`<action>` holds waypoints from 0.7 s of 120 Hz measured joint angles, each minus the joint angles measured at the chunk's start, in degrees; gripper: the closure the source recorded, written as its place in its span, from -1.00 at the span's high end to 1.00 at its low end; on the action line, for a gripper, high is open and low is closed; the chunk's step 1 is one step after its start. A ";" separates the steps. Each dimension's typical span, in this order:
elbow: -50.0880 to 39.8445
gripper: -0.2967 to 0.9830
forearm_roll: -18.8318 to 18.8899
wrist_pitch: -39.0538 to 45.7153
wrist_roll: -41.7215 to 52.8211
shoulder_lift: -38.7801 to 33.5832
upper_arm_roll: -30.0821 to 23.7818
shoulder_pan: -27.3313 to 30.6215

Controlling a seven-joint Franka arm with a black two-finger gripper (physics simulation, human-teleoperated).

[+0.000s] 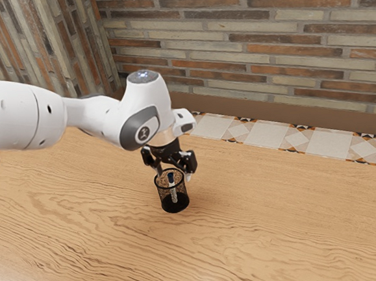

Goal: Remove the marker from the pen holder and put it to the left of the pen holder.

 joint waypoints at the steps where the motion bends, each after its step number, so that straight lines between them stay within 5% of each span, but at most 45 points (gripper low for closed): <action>1: -0.08 0.43 0.02 0.11 0.01 -0.03 0.00 -0.04; 48: -4.54 0.40 0.43 2.50 0.55 -2.72 -0.06 -1.13; 84: -4.42 -0.39 1.69 2.80 0.82 -3.19 -0.04 -0.88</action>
